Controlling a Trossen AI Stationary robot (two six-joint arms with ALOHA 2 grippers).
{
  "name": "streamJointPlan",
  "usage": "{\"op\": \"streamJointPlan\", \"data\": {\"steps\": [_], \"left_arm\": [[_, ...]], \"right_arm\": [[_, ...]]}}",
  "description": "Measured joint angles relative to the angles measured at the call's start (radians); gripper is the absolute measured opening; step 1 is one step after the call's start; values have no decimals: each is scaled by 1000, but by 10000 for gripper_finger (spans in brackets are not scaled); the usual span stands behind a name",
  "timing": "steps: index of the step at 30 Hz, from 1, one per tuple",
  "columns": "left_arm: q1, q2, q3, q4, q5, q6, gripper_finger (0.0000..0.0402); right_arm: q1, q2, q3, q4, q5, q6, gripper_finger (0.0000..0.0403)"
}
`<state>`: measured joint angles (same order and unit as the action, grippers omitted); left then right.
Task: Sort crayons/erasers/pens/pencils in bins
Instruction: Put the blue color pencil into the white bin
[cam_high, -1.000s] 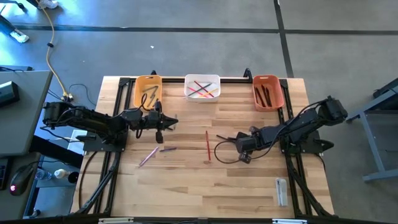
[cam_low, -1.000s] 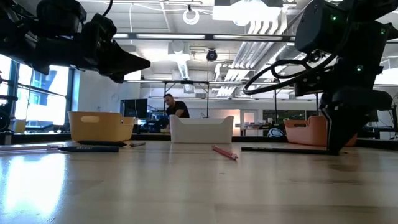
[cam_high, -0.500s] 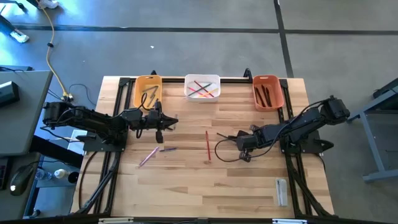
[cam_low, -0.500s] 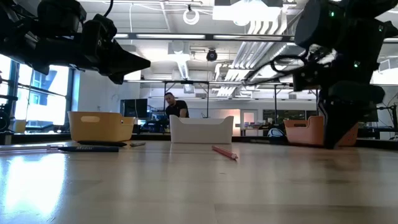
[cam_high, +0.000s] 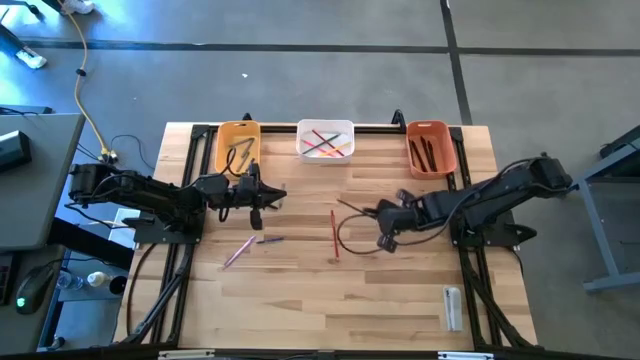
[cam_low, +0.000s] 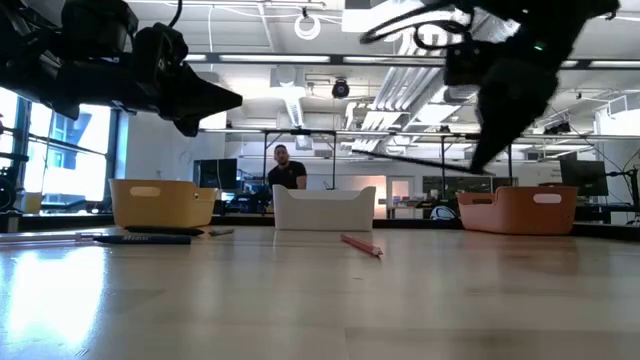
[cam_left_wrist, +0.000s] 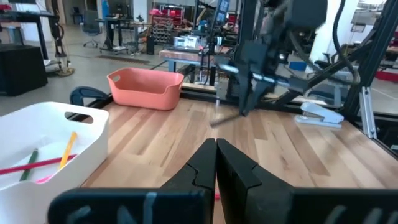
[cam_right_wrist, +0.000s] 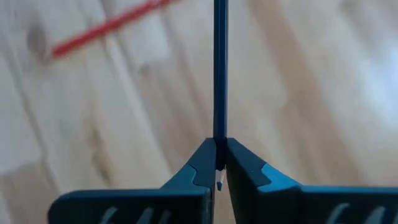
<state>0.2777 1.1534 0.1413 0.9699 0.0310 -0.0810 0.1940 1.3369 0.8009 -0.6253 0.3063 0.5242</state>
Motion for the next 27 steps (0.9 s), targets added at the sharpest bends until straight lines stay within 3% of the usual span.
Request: {"op": "streamJointPlan", "data": {"steps": [6, 11, 19, 27], "left_arm": [[-11, 0, 0, -1, -13, -13, 0], [-10, 0, 0, 17, -13, 18, 0], [-10, 0, 0, 15, -13, 6, 0], [-10, 0, 0, 15, -12, 5, 0]], "right_arm": [[-168, 8, 130, 5, 53, -222, 11], [-350, 85, 248, 5, 29, -427, 11], [-589, 354, 525, 57, -75, -631, 11], [-716, 646, 816, -27, -188, -712, 11]]}}
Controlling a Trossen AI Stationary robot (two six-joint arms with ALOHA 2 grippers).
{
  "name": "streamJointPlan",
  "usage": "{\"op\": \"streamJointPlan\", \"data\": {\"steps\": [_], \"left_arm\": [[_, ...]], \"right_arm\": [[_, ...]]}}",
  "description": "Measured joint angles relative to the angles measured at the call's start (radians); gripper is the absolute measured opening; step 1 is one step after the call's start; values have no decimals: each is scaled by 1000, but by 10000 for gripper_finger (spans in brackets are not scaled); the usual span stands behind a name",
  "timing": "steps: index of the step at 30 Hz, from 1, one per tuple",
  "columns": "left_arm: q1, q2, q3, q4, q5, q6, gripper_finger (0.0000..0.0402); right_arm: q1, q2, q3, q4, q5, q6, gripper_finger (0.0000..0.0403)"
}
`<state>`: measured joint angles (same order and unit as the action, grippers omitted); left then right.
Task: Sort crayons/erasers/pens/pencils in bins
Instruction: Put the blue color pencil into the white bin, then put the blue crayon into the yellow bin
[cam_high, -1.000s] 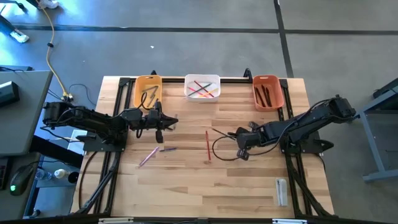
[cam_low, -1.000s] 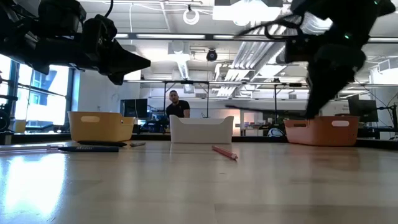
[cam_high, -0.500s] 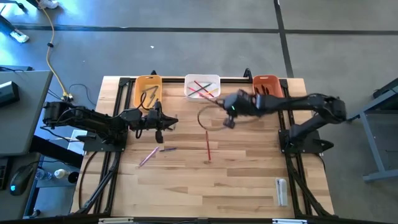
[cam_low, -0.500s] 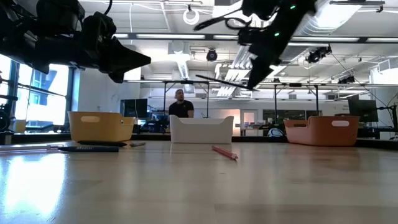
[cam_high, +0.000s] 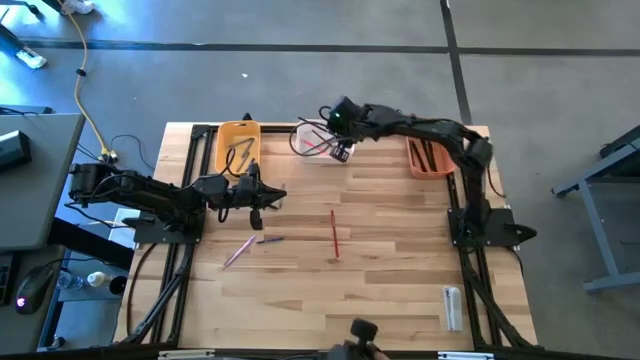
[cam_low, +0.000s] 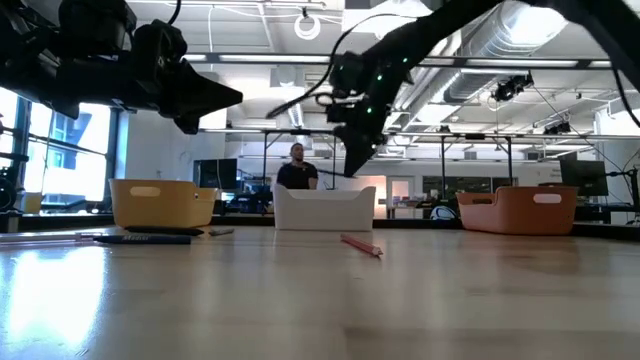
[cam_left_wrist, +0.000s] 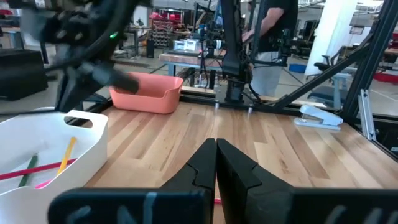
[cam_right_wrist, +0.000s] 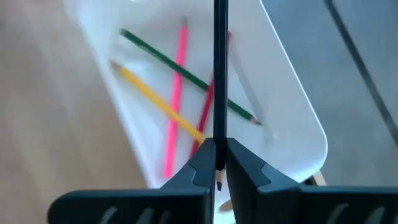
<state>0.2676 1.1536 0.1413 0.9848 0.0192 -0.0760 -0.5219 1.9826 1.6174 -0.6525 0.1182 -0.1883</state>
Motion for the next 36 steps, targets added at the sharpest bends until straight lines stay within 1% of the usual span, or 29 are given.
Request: {"op": "streamJointPlan", "data": {"steps": [4, 7, 15, 23, 26, 33, 36], "left_arm": [[0, 0, 0, 0, 0, 0, 0], [0, 0, 0, 0, 3, 0, 0], [0, 0, 0, 0, 4, -10, 0], [-1, 0, 0, -1, 4, -8, 0], [-1, 0, 0, -1, 4, -9, 0], [-1, 0, 0, -1, 4, -8, 0], [-1, 0, 0, -1, 4, -8, 0]], "right_arm": [[-24, 98, 84, -78, -6, 1, 11], [-29, 131, 95, -92, -7, 4, 11], [-37, 144, 96, -103, -22, -8, 11], [-55, 150, 96, -130, -44, 14, 14], [-56, 150, 96, -130, -44, 17, 24], [-56, 150, 96, -129, -44, 31, 73], [-56, 146, 96, -129, -44, 31, 84]]}}
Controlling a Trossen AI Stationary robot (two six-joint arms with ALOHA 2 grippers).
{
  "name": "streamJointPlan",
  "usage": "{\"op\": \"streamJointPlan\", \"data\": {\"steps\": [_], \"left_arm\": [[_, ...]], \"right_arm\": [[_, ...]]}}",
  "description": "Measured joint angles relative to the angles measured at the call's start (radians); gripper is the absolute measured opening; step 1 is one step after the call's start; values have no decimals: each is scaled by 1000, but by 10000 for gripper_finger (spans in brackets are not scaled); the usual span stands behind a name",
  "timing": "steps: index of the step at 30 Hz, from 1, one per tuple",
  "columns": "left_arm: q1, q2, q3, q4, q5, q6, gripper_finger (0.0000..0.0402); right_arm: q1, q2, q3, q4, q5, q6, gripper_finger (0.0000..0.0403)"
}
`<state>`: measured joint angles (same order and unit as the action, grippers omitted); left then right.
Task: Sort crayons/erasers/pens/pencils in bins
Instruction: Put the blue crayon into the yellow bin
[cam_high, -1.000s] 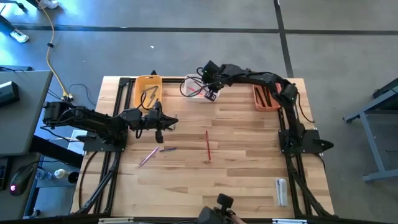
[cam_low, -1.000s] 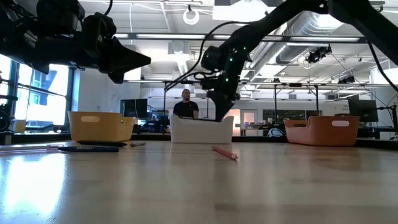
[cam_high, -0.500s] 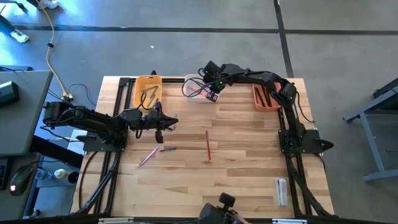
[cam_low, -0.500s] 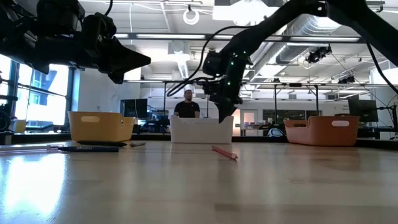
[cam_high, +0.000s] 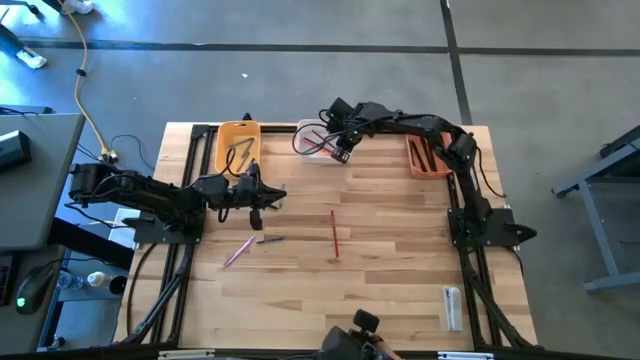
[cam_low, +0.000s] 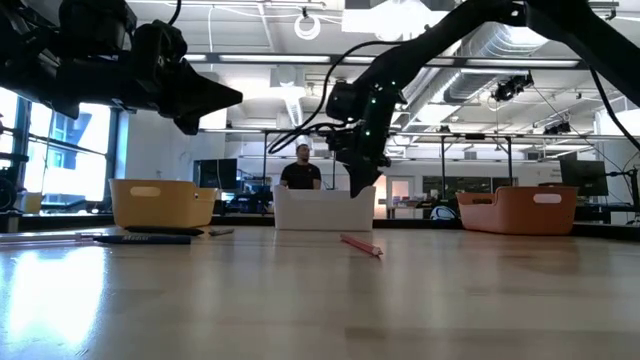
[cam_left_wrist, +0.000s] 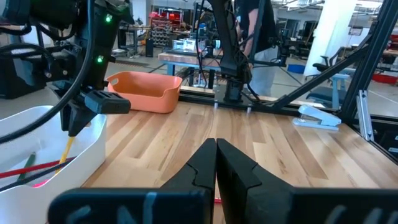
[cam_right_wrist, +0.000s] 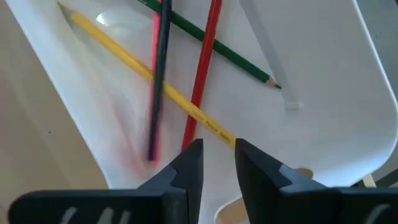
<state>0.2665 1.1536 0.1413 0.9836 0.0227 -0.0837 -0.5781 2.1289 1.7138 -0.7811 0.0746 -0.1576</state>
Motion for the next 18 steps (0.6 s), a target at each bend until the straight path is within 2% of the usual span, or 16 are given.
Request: {"op": "streamJointPlan", "data": {"steps": [5, 10, 13, 18], "left_arm": [[0, 0, 0, -6, 0, 0, 0], [0, 0, 0, -25, 0, 8, 0], [0, 0, 0, -38, 0, 8, 0], [0, 0, 0, -79, 0, 13, 0]], "right_arm": [[1, -67, 0, -12, 2, -5, 79], [21, -169, -12, 12, 1, -26, 34], [33, -251, -120, 216, -57, -45, 6], [52, -379, -456, 717, -166, -38, 9]]}}
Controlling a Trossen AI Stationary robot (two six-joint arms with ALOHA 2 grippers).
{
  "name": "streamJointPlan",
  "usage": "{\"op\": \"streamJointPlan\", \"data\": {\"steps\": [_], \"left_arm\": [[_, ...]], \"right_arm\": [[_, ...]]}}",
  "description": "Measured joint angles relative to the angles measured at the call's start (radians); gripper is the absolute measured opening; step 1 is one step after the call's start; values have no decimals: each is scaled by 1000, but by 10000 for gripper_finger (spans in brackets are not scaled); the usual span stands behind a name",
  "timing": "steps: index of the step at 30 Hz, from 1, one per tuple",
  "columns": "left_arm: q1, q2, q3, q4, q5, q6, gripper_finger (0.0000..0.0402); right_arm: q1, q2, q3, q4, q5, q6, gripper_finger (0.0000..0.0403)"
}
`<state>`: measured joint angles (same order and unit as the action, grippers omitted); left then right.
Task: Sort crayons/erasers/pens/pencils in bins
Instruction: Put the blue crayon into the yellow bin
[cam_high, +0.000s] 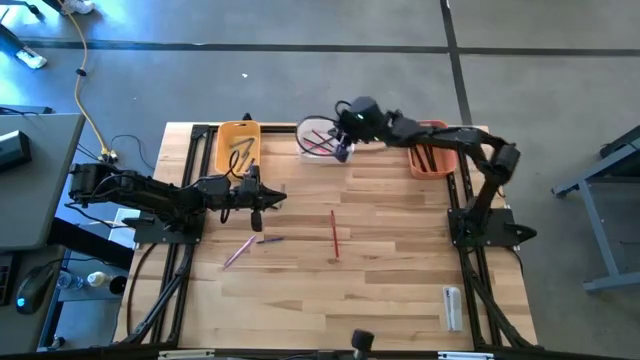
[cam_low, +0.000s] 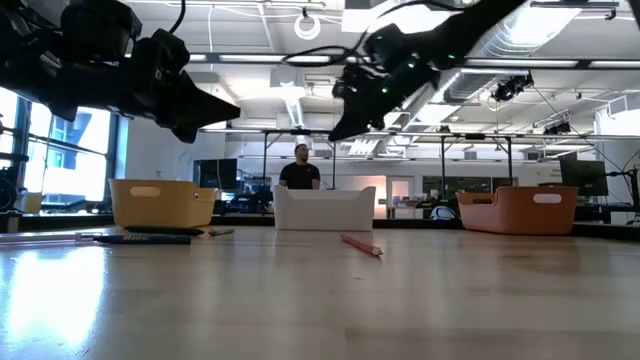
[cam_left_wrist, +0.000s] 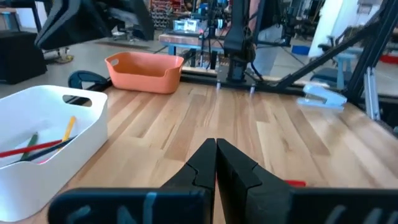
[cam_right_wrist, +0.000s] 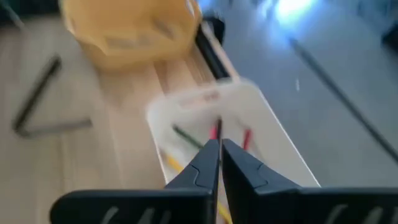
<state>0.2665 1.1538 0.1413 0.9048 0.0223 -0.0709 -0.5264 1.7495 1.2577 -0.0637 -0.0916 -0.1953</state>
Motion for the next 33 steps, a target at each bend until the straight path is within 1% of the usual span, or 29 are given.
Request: {"op": "streamJointPlan", "data": {"steps": [2, 4, 7, 10, 14, 16, 18, 22, 24, 26, 29, 33], "left_arm": [[0, 0, 0, -4, 0, 30, 0], [0, 0, 0, -3, 1, 42, 0], [0, 0, 0, -4, 24, 17, 0], [-6, 0, 0, -12, 78, 22, 0], [-47, 0, 23, -59, 75, 30, 0], [-90, 0, 64, -146, 54, 36, 0], [-144, 0, 116, -278, 15, 61, 0], [-250, 0, 229, -528, -113, 83, 0], [-297, 0, 277, -626, -155, 75, 0], [-347, 0, 324, -713, -196, 49, 0], [-422, 0, 390, -873, -260, -6, 0], [-523, 0, 458, -1055, -349, -108, 0]], "right_arm": [[14, -55, -131, 180, -5, 6, 3], [32, -108, -249, 312, -6, 16, 2], [61, -191, -402, 472, 17, 33, 4], [93, -277, -529, 560, 33, 37, 2], [140, -384, -660, 609, 36, 78, 1], [167, -434, -706, 621, 35, 86, 0], [200, -476, -751, 618, 50, 85, 0], [252, -525, -831, 647, 147, 83, 0], [264, -523, -868, 692, 160, 83, 0], [272, -516, -901, 738, 137, 79, 0], [292, -512, -953, 804, 58, 40, 0], [322, -512, -1015, 899, 36, 37, 0]]}}
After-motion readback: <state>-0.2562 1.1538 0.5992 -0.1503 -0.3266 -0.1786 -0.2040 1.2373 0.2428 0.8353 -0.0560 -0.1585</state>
